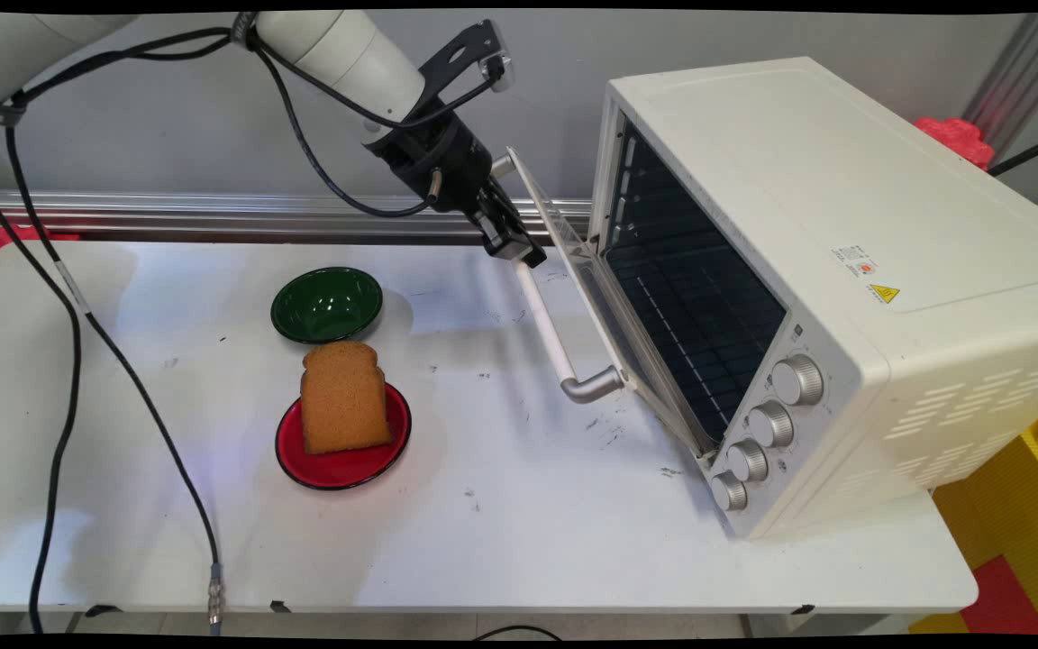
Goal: Open the oven
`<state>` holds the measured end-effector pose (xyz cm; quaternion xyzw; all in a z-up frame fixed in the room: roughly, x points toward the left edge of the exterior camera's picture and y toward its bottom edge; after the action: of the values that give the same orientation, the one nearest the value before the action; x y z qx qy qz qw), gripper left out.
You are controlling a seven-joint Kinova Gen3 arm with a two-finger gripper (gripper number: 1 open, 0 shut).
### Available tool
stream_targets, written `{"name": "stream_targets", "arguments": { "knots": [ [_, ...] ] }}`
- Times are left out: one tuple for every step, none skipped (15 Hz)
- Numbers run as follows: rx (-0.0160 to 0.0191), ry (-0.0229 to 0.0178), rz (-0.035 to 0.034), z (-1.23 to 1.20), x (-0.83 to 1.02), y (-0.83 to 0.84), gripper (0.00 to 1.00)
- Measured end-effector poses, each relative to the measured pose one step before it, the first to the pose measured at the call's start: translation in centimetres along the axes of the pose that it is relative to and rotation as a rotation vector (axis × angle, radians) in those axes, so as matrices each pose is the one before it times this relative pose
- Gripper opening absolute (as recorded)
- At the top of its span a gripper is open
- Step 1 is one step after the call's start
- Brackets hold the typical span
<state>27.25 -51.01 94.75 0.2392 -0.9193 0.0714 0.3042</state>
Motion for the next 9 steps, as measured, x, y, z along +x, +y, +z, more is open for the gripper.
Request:
{"name": "stream_targets", "arguments": {
  "knots": [
    [-0.00064, -0.00108, -0.00044, -0.003, -0.241, 0.005, 0.0],
    [-0.00074, -0.00156, -0.0006, -0.014, -0.247, 0.001, 0.0],
    [-0.00047, -0.00198, -0.00083, -0.02, -0.231, -0.005, 0.0],
    [-0.00045, -0.00093, -0.00035, -0.015, -0.136, -0.005, 0.0],
    [-0.00039, -0.00137, -0.00093, -0.045, -0.221, -0.001, 0.0],
    [-0.00017, -0.00203, -0.00172, -0.058, -0.277, -0.006, 0.0],
    [-0.00057, -0.00238, -0.00086, -0.045, -0.243, -0.003, 0.0],
    [-0.00047, -0.00166, -0.0009, -0.056, -0.248, 0.009, 0.0],
    [-0.00033, -0.00152, -0.00104, -0.039, -0.218, 0.007, 0.0]
  ]
}}
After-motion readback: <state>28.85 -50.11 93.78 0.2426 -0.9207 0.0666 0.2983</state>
